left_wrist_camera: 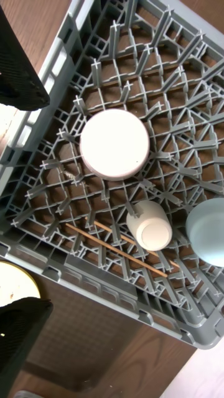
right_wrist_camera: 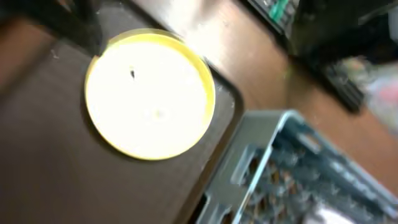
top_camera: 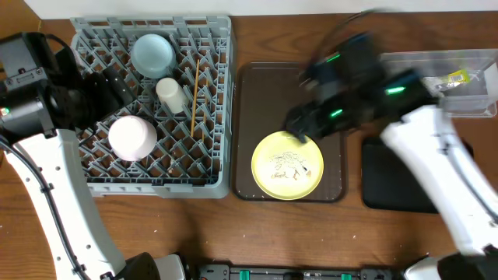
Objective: Sort waste into correct bins and load items into the dishwasher
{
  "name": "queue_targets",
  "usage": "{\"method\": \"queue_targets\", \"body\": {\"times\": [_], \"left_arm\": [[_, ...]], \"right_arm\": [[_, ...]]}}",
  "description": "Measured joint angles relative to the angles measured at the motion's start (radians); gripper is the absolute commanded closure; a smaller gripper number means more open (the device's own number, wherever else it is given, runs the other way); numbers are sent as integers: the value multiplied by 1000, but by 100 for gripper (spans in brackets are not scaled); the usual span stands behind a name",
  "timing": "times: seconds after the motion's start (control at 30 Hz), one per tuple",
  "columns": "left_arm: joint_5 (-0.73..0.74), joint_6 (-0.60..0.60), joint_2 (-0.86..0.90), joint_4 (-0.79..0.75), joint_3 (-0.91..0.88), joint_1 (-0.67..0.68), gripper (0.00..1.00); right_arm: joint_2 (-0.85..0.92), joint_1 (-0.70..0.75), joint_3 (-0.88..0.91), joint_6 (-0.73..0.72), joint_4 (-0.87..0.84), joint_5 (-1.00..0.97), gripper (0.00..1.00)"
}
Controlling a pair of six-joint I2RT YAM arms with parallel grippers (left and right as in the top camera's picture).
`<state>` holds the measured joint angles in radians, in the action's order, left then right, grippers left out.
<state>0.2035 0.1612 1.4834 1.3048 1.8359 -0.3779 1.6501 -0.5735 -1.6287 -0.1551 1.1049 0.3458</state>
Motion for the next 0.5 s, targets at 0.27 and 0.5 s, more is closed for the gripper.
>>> {"method": "queue_targets", "body": {"times": [0.27, 0.5], "left_arm": [[0, 0, 0, 0, 0, 0, 4], [0, 0, 0, 0, 0, 0, 4]], "right_arm": [[275, -435, 67, -33, -153, -312, 43], [412, -571, 74, -96, -154, -560, 47]]}}
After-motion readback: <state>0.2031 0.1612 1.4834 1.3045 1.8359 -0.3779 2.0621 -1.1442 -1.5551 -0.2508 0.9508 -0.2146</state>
